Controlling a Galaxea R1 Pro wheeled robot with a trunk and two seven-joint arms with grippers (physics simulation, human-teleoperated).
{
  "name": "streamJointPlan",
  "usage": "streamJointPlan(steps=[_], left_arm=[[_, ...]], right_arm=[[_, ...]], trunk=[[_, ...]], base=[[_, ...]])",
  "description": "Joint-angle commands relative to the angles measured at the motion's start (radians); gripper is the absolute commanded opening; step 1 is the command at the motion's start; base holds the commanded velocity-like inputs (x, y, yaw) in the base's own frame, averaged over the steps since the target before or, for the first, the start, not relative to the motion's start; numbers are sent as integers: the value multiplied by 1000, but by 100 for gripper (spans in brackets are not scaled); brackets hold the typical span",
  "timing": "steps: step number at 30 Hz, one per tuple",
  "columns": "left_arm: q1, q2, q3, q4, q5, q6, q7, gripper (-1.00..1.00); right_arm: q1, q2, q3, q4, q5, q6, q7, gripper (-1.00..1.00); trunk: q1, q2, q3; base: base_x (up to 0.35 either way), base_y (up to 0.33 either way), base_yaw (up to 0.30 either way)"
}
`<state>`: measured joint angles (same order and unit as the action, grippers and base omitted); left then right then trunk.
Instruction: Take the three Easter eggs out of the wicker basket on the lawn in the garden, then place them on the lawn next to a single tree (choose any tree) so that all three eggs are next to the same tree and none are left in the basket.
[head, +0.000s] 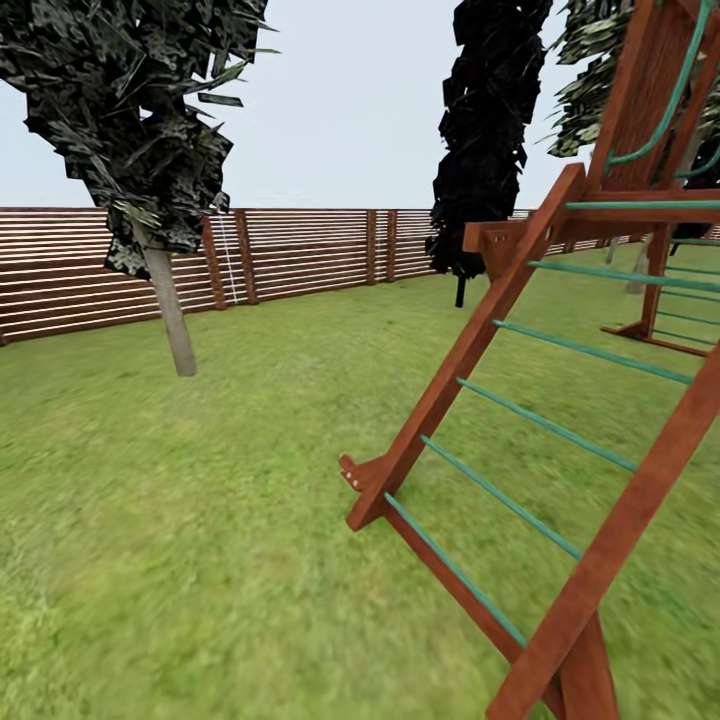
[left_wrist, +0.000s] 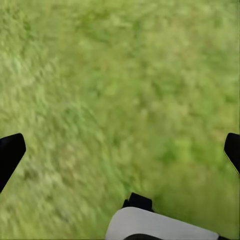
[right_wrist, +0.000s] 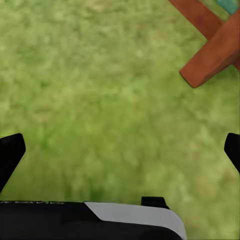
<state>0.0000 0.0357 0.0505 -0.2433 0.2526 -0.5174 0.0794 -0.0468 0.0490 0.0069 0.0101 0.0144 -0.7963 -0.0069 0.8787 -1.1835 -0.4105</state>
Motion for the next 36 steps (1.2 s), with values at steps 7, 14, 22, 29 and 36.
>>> streamJointPlan(steps=[7, 14, 22, 29, 36], left_arm=[[0, 0, 3, -1, -4, -2, 2, 100], [0, 0, 3, -1, -4, -2, 2, 100], [0, 0, 3, -1, -3, -1, 2, 100], [0, 1, 4, -1, -3, 0, 2, 100], [0, 1, 4, -1, -3, 0, 2, 100]], right_arm=[[-1, 0, 1, 1, 1, -3, -1, 100], [-1, 0, 1, 1, 1, -3, -1, 100], [-1, 0, 1, 1, 1, -3, -1, 100], [-1, 0, 0, 1, 1, -3, -1, 100], [-1, 0, 1, 1, 1, -3, -1, 100]], trunk=[[1, -1, -1], [1, -1, -1], [1, -1, -1], [1, -1, -1], [1, -1, -1]], base=[[337, 2, 0], [332, 86, 0], [293, 215, 0], [246, 260, 0], [195, 295, 0]])
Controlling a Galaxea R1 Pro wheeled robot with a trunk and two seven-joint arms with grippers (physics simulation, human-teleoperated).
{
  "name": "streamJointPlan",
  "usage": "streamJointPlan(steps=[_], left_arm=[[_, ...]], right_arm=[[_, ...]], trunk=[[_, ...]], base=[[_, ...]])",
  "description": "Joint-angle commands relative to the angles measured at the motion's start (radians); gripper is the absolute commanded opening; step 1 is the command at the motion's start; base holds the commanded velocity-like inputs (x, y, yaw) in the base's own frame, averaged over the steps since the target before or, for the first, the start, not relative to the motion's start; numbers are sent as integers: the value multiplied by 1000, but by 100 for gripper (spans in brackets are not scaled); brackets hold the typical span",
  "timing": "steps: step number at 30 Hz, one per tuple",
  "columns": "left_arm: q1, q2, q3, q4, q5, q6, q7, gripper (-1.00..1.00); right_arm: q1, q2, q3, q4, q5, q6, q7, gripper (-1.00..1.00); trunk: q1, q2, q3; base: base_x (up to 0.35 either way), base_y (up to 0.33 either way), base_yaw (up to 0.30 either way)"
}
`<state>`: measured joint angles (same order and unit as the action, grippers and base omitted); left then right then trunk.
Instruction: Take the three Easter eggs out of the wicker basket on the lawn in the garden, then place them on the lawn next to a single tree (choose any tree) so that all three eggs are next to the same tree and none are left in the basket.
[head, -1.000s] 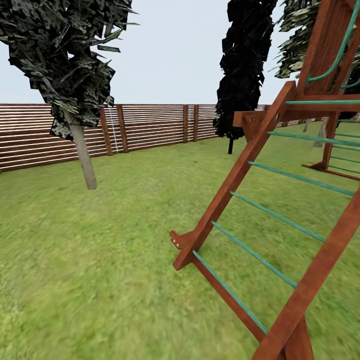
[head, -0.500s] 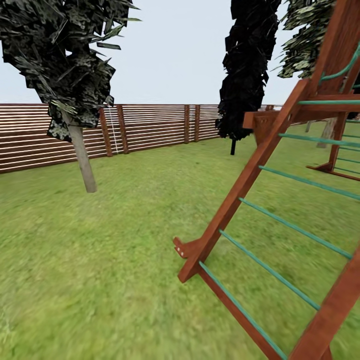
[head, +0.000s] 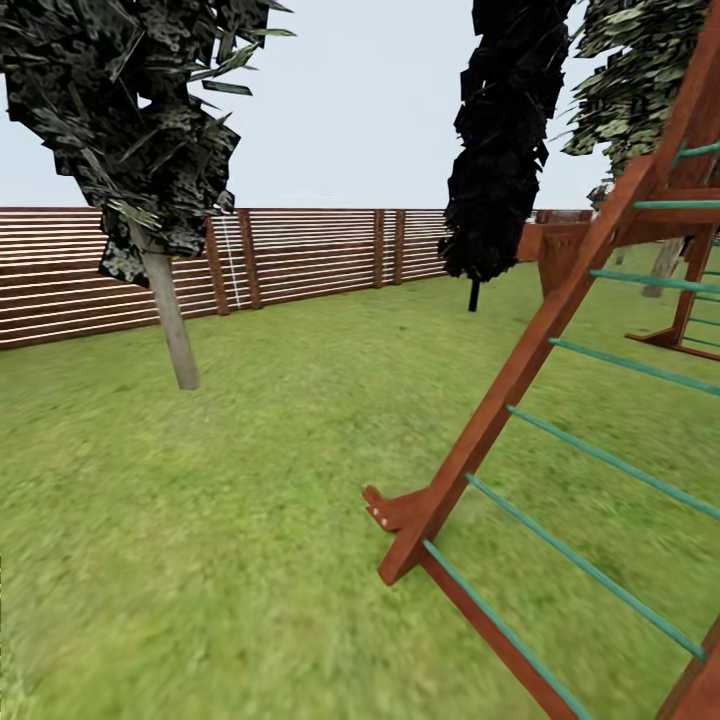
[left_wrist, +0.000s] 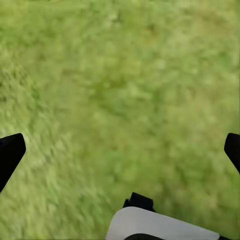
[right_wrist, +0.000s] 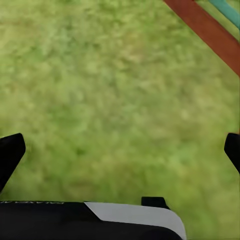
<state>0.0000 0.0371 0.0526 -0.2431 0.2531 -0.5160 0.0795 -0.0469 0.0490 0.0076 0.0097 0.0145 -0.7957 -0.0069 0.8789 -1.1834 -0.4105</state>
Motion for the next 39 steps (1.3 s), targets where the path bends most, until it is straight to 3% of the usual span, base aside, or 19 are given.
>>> streamJointPlan(steps=[1, 39], left_arm=[[0, 0, 2, -1, -3, -1, 2, 100], [0, 10, 5, -8, -2, -9, 7, 100]], right_arm=[[-1, 0, 0, 1, 1, -3, -1, 100], [-1, 0, 0, 1, 1, -3, -1, 100]], trunk=[[0, -1, -1], [0, -1, -1]], base=[[184, 301, 0], [180, 302, 0]])
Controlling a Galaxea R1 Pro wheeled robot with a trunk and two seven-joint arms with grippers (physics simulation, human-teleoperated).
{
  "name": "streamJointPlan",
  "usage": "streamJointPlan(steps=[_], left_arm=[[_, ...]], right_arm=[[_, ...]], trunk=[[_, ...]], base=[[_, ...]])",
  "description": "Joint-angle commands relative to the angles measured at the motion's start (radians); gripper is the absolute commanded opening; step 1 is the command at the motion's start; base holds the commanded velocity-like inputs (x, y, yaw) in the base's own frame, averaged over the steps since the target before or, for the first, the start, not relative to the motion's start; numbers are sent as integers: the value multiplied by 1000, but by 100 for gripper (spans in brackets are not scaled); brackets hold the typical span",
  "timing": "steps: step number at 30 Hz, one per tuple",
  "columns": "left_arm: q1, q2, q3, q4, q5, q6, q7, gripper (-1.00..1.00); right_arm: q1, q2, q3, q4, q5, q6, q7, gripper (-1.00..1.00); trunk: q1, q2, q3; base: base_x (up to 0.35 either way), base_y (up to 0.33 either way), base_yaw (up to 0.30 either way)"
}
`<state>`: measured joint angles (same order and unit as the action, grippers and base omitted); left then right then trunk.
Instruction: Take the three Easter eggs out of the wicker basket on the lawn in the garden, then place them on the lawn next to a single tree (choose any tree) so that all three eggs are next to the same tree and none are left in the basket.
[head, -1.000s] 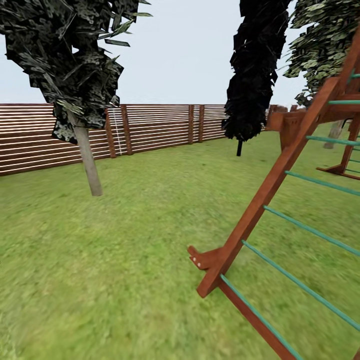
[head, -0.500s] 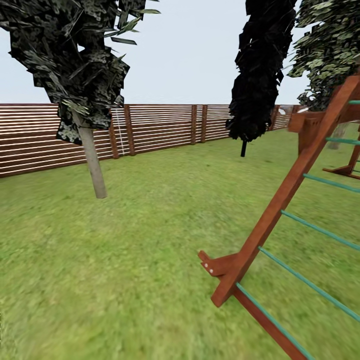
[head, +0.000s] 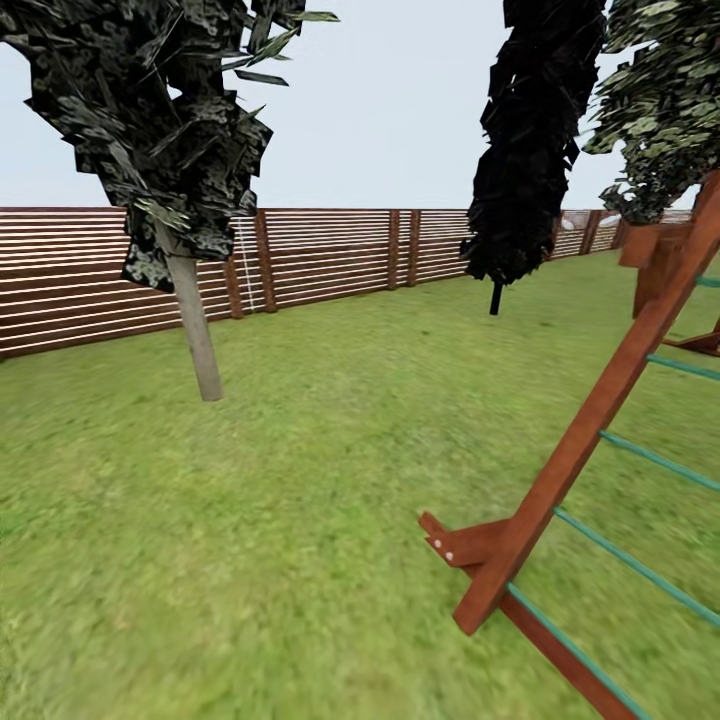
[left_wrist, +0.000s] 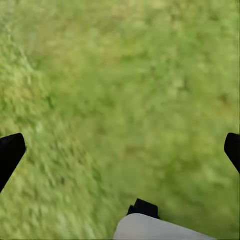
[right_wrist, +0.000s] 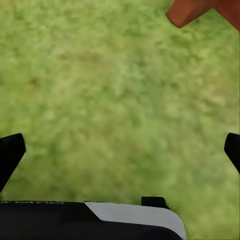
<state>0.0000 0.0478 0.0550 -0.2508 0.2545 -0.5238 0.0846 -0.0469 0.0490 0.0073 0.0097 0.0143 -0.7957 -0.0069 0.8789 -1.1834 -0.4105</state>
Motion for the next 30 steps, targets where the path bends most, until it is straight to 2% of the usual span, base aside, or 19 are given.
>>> streamJointPlan(steps=[1, 30], left_arm=[[0, 0, 3, -1, -3, -1, 2, 100], [0, 0, 4, 1, -3, -1, -2, 100]], right_arm=[[-1, 0, 0, 1, 2, -3, -1, 100], [-1, 0, 0, 1, 1, -4, -1, 100]], trunk=[[0, -1, -1], [0, -1, -1]], base=[[180, 302, 0], [194, 300, 0]])
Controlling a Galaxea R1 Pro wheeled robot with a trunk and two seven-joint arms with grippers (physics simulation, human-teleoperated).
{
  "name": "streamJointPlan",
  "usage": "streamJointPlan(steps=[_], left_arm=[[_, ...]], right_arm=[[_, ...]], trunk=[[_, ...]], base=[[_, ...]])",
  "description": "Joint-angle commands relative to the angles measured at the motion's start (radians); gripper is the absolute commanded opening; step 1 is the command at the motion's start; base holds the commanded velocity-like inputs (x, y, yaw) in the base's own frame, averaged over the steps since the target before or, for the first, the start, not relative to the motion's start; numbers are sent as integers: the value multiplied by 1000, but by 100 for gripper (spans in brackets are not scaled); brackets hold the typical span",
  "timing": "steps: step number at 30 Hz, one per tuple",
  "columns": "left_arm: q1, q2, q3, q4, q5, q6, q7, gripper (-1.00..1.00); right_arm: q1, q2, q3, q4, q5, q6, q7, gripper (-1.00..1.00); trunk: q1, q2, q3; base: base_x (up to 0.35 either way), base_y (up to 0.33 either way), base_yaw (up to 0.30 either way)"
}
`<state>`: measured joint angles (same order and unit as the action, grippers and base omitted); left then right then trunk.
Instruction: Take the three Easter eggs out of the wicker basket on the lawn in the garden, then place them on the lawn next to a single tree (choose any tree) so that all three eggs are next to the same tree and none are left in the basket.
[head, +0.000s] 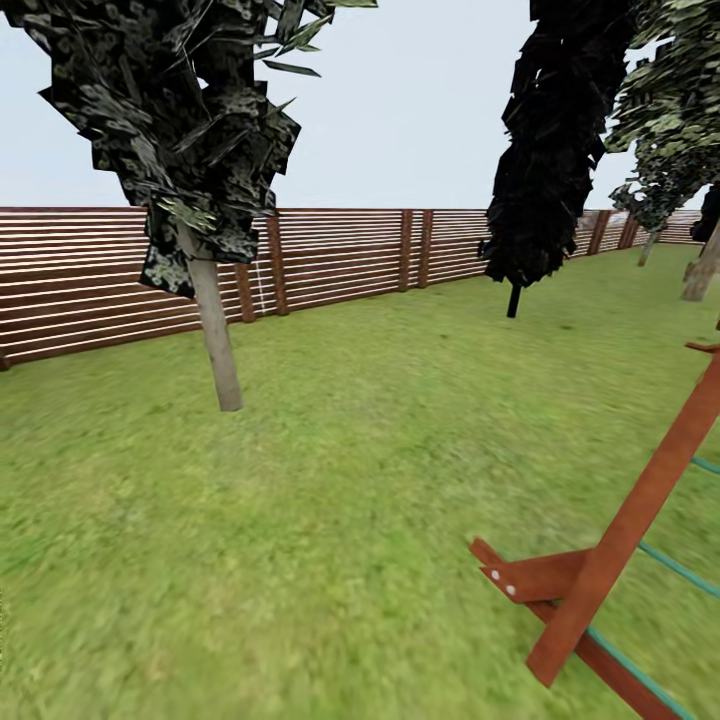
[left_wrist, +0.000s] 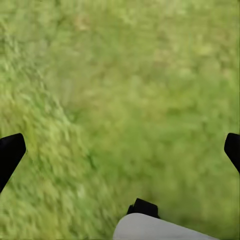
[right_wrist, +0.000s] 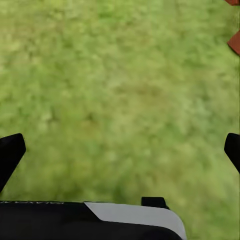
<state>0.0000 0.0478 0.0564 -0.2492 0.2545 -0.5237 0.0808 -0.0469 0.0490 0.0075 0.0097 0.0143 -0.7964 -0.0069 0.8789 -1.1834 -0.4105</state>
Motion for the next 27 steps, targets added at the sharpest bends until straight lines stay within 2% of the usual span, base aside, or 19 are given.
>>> streamJointPlan(steps=[1, 10, 22, 24, 25, 27], left_arm=[[0, 0, 2, -1, -3, -1, 2, 100], [0, 0, 4, -1, -4, -1, 2, 100], [0, -1, 8, -1, -4, -1, 2, 100], [0, -1, 8, -1, -4, -1, 2, 100], [0, -1, 8, -1, -4, -1, 2, 100], [0, -1, 8, -1, -4, -1, 2, 100]], right_arm=[[-1, 0, 0, 1, 1, -3, -1, 100], [-1, 0, 0, 1, 1, -3, -1, 100], [-1, 2, -3, 1, 1, -3, -2, 100], [-1, 14, -4, 4, -1, -3, -6, 100], [-1, 39, -3, 5, 0, -2, -6, 100], [-1, 62, -4, 5, 0, -2, -8, 100]], trunk=[[0, -1, -1], [0, -1, -1], [0, -1, -1], [0, -1, -1], [0, -1, -1], [0, -1, -1]], base=[[198, 299, 0], [208, 291, 0], [304, 180, 0], [313, 167, 0], [313, 167, 0], [313, 168, 0]])
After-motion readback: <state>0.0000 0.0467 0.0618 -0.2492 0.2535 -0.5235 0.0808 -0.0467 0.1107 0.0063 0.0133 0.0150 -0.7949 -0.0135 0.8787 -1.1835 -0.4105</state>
